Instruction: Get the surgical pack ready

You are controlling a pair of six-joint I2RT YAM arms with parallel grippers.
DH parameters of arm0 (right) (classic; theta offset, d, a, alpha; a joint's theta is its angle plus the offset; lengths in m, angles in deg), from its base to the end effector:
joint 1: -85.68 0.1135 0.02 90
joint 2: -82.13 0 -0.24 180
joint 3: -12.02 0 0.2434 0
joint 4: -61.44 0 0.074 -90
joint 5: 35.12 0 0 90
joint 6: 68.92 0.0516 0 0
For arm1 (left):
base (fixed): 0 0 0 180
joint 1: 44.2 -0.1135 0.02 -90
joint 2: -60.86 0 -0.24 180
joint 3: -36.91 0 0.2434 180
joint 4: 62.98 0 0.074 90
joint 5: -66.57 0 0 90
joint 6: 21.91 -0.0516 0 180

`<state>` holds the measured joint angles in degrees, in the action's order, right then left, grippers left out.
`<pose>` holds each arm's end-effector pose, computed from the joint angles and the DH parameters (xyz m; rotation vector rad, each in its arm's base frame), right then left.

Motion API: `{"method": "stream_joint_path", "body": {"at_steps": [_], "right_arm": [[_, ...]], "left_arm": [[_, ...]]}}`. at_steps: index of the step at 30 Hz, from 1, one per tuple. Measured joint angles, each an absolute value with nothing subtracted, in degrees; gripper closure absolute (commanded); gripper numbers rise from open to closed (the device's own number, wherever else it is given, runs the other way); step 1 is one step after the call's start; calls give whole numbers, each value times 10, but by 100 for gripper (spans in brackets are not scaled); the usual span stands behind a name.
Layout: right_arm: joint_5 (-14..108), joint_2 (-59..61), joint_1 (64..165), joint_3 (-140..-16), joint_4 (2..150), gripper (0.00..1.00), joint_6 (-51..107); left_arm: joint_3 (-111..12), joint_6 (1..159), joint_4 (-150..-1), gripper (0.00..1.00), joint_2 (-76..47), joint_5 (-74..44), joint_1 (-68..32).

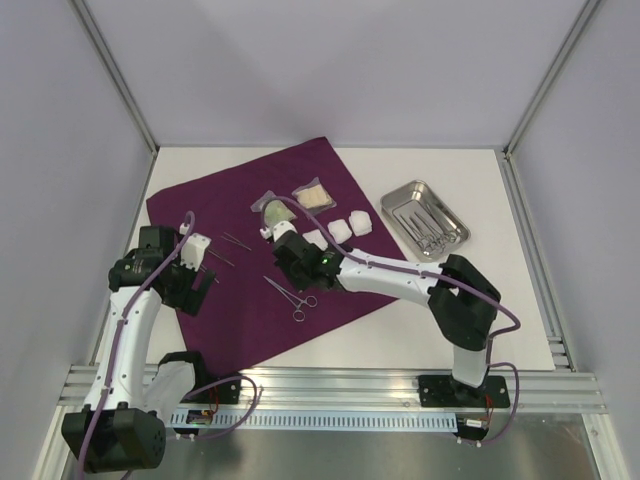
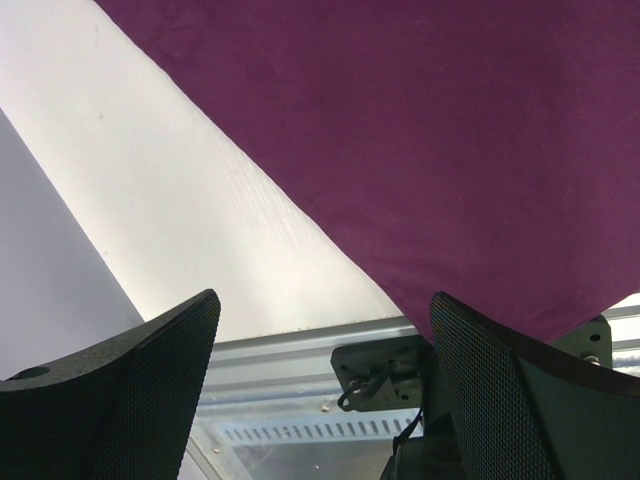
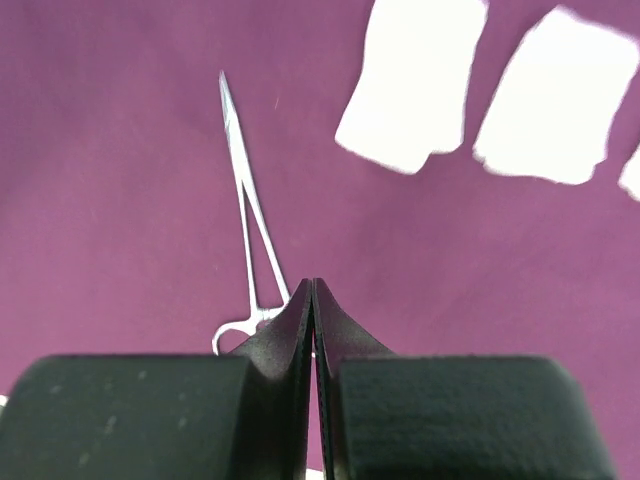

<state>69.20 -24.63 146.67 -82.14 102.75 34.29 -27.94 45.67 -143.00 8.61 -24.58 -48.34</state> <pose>0.2050 0.3434 0.1900 -0.9129 2.3121 0.2392 0.1583 0.0125 0.2404 0.4327 2.7244 0.1534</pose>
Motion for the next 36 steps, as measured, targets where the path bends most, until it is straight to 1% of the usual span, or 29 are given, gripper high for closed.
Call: {"method": "stream_joint_path", "body": {"at_steps": [1,2,4,5,8,10,11,13,17,20,28,33,36], "right_arm": [[687,-246,1465,-813,1025,99,342],[678,-246,1465,-804,1023,97,339],[656,-249,1465,-792,1028,89,325],[647,-255,1465,-793,1030,80,317],[632,-287,1465,-810,1037,72,290],[627,-315,1465,-830,1047,73,270],[626,-327,1465,-838,1052,77,262],[626,-350,1465,-859,1068,81,247],[626,-370,1465,-901,1085,82,233],[619,-377,1465,-908,1096,82,229],[594,-378,1465,-908,1133,82,225],[587,-383,1465,-912,1153,79,219],[589,-401,1465,-939,1176,76,212]], "left_arm": [[-279,457,-1430,5,85,-246,-483],[-279,457,-1429,5,85,-245,-483],[-279,457,-1428,5,83,-245,-483],[-279,457,-1427,5,82,-245,-483],[-279,457,-1426,5,80,-243,-483],[-279,457,-1426,5,79,-243,-483],[-279,457,-1426,5,78,-243,-483],[-279,457,-1426,5,78,-243,-483],[-279,457,-1426,5,78,-241,-483],[-279,457,-1426,5,78,-241,-483],[-279,457,-1426,5,78,-240,-483],[-279,457,-1426,5,78,-240,-483],[-279,457,-1426,5,78,-240,-483]]}}
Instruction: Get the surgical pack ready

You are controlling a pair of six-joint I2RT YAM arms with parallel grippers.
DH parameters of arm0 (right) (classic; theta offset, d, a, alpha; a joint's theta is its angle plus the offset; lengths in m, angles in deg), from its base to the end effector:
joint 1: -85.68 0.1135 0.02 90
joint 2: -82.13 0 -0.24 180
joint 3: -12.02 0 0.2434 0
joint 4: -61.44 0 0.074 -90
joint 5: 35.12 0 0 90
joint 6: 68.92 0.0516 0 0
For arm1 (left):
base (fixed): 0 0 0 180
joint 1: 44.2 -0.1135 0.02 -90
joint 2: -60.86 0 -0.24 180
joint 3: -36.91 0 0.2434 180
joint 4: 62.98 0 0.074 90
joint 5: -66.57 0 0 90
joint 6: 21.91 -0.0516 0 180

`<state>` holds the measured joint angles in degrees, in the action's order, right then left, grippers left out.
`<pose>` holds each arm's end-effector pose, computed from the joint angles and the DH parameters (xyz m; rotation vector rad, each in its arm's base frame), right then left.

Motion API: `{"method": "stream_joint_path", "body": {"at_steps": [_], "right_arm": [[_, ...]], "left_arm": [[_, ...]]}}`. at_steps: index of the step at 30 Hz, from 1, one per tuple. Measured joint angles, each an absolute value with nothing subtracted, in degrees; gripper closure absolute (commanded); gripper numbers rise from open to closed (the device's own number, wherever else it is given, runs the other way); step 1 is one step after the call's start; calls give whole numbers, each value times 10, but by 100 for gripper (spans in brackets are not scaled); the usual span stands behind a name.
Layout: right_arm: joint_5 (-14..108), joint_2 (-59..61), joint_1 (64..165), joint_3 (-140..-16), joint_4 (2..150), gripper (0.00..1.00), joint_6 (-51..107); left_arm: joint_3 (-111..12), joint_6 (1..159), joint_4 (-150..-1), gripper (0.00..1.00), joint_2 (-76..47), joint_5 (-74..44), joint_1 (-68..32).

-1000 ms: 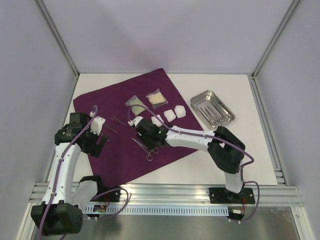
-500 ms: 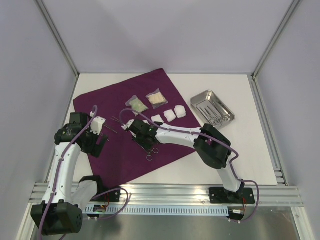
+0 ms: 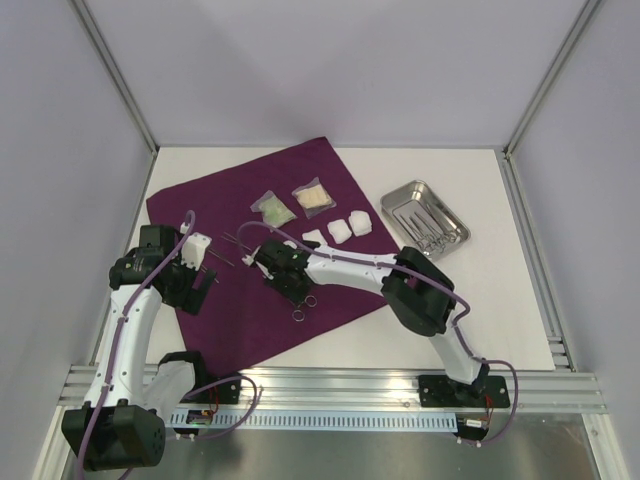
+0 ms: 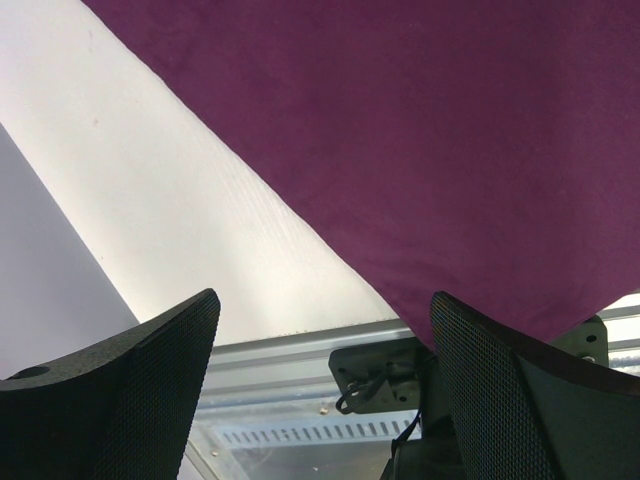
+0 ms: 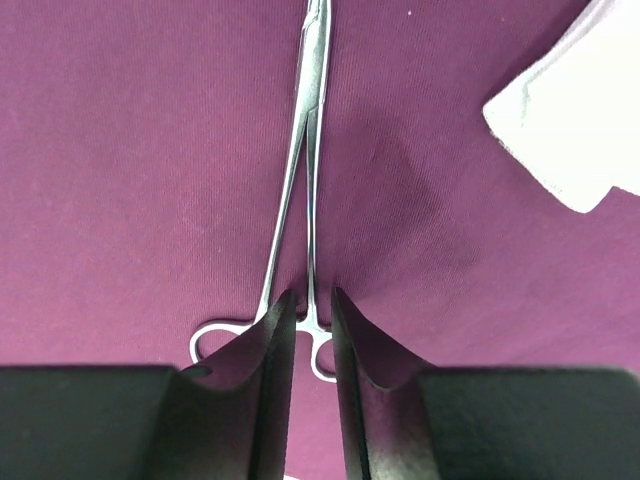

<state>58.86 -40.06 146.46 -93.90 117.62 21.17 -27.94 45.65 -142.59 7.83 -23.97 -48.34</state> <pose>0.2078 0.3642 0.1288 -1.4214 2.4581 0.1370 0.1609 0.0121 0.2388 0.4369 2.7285 0.1374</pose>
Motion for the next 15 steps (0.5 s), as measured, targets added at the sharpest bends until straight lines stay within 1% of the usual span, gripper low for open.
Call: {"method": "stream_joint_path", "body": {"at_steps": [5,7,10,15], "right_arm": [[596,-441,1465,-1006,1232,75,206],[600,-444,1465,-1011,1238,84,206],[602,-446,1468,-1011,1238,99,208],[623,-435,1475,-993,1220,99,219]], "left_arm": [[-279,457,-1426,5,78,-240,-483],[-279,457,-1426,5,78,-240,-483],[-279,457,-1426,5,78,-240,-483],[-279,457,-1425,5,78,-240,-483]]}}
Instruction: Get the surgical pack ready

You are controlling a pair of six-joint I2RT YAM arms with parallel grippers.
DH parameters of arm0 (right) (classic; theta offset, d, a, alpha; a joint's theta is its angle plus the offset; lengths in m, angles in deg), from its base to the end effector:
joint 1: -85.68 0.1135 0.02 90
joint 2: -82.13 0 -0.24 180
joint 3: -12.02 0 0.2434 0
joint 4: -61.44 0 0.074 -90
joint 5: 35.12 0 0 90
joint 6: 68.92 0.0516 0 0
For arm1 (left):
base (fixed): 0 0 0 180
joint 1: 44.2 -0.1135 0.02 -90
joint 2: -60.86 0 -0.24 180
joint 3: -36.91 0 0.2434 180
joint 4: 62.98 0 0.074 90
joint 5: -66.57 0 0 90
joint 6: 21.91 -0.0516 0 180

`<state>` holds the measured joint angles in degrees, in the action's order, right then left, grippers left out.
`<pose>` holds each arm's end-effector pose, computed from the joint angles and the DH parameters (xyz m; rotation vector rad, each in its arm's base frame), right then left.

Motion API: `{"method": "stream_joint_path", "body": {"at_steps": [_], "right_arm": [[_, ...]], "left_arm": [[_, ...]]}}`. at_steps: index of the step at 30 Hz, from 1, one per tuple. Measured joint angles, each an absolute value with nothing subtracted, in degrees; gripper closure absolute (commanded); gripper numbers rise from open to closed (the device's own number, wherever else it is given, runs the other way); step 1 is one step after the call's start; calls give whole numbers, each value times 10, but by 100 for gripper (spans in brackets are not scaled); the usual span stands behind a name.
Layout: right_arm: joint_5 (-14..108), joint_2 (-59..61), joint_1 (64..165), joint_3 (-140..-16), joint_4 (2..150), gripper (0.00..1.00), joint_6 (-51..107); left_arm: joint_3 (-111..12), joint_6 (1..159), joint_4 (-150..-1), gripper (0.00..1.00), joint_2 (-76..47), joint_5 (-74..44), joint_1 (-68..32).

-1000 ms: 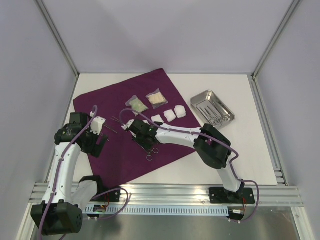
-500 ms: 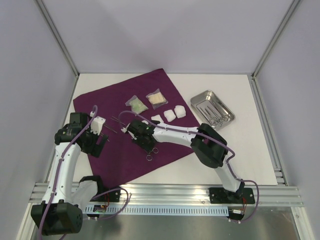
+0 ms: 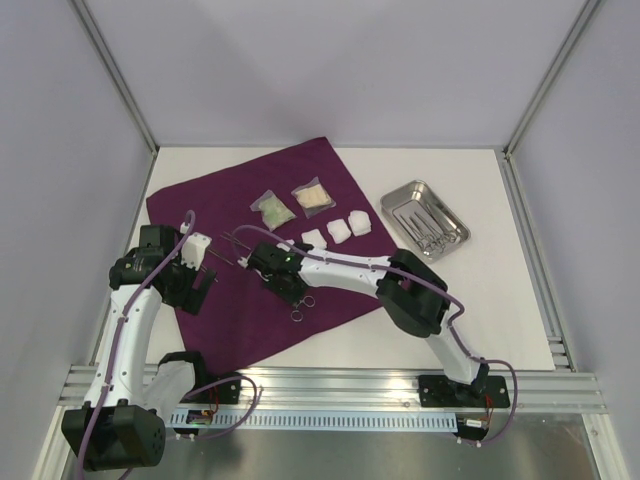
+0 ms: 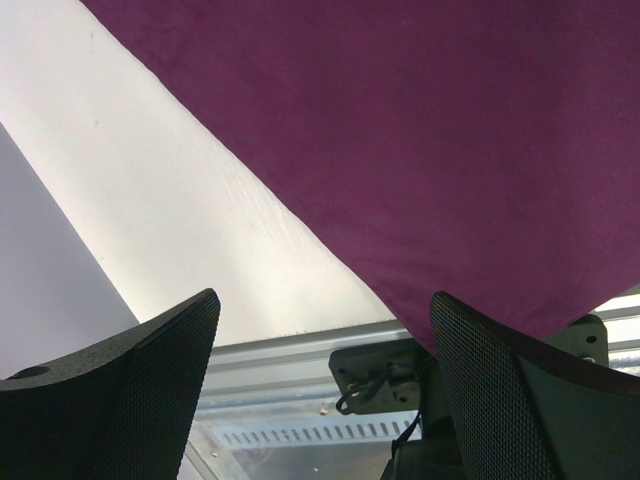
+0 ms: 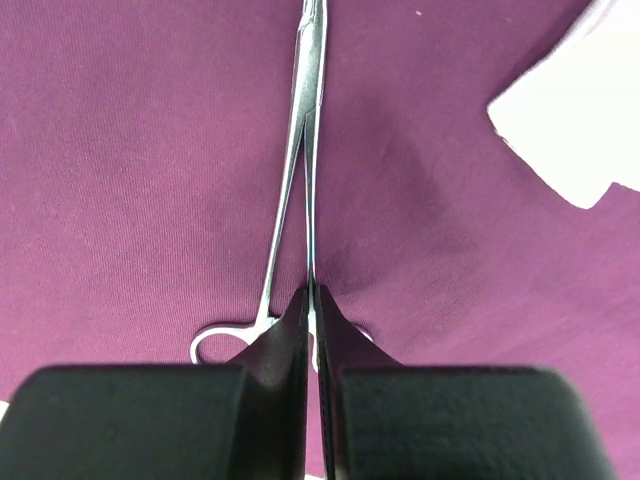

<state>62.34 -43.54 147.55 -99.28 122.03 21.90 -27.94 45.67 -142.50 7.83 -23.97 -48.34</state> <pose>0.2078 0.3745 0.1272 -1.4265 2.4675 0.0370 0.1611 0.0121 0.2389 0.4361 2.7270 0.1377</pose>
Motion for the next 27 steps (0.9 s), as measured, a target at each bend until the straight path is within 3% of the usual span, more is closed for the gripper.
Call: {"method": "stream_joint_path", "body": {"at_steps": [12,27], "right_arm": [[654,-343,1468,-848,1115,100,239],[650,-256,1447,-783,1048,100,247]], "left_arm": [[-279,457,-1423,5,78,-240,-483],[-279,457,-1422,5,78,-240,-483]]}}
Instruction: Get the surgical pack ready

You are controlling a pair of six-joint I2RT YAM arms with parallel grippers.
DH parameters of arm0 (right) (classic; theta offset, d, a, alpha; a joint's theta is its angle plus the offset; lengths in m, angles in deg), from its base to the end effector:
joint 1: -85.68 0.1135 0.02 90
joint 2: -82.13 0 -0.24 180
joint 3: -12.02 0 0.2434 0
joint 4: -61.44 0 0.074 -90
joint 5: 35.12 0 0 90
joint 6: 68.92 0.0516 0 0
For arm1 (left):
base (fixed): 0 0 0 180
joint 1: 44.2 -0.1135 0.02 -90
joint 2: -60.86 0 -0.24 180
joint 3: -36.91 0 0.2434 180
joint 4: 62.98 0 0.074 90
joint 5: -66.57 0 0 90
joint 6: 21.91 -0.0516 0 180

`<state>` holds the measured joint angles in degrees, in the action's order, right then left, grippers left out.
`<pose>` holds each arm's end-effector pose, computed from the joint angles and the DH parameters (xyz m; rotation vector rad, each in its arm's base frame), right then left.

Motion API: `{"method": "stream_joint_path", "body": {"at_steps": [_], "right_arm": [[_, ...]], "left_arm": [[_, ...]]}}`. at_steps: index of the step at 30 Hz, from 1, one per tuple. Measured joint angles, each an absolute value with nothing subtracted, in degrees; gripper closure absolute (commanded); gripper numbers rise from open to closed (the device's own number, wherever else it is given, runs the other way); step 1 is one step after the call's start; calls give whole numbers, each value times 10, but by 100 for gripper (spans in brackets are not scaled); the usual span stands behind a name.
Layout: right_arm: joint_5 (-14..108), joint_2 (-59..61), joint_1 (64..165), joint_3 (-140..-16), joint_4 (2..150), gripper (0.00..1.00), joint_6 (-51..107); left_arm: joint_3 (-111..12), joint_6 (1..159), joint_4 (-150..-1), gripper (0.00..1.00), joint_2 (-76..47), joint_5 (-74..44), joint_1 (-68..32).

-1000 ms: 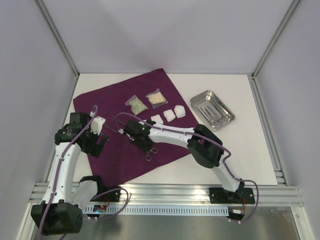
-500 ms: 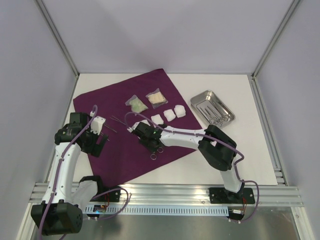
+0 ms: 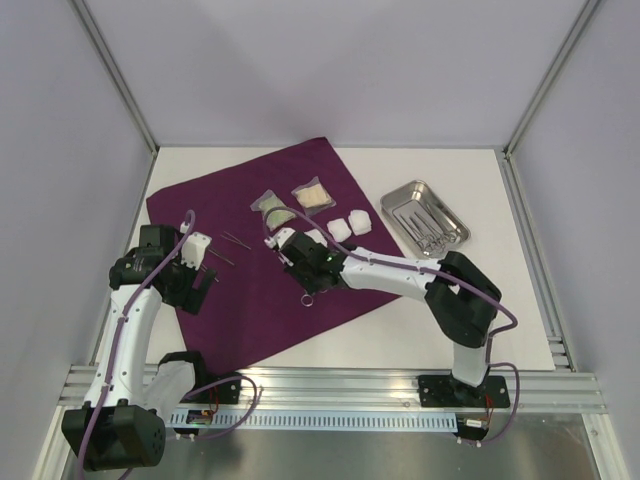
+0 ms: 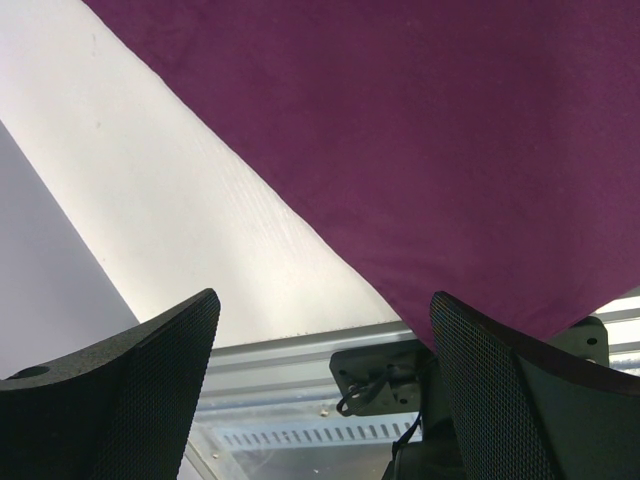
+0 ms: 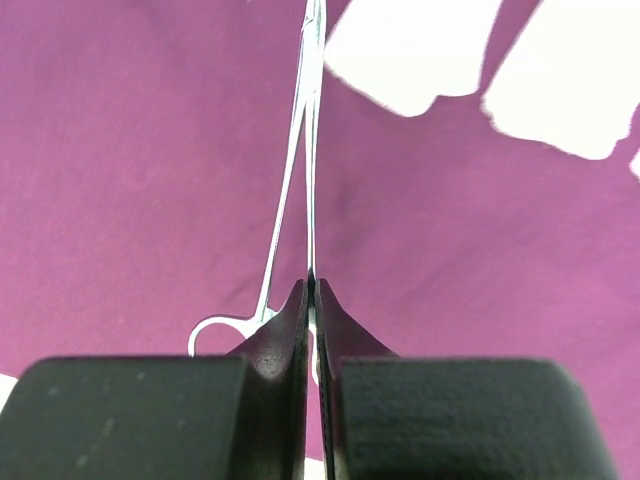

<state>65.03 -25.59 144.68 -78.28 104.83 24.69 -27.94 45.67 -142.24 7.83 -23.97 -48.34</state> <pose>0.2067 0.3263 0.1603 -1.1607 2.3412 0.1552 0.1616 0.0122 0.2391 0.4354 2.7226 0.1390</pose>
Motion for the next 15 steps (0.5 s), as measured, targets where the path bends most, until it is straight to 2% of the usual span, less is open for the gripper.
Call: {"method": "stream_joint_path", "body": {"at_steps": [9,15], "right_arm": [[652,-221,1407,-741,1032,100,244],[652,-155,1349,-711,1026,100,230]], "left_arm": [[-279,457,-1422,5,78,-240,-483],[-279,457,-1422,5,78,-240,-483]]}}
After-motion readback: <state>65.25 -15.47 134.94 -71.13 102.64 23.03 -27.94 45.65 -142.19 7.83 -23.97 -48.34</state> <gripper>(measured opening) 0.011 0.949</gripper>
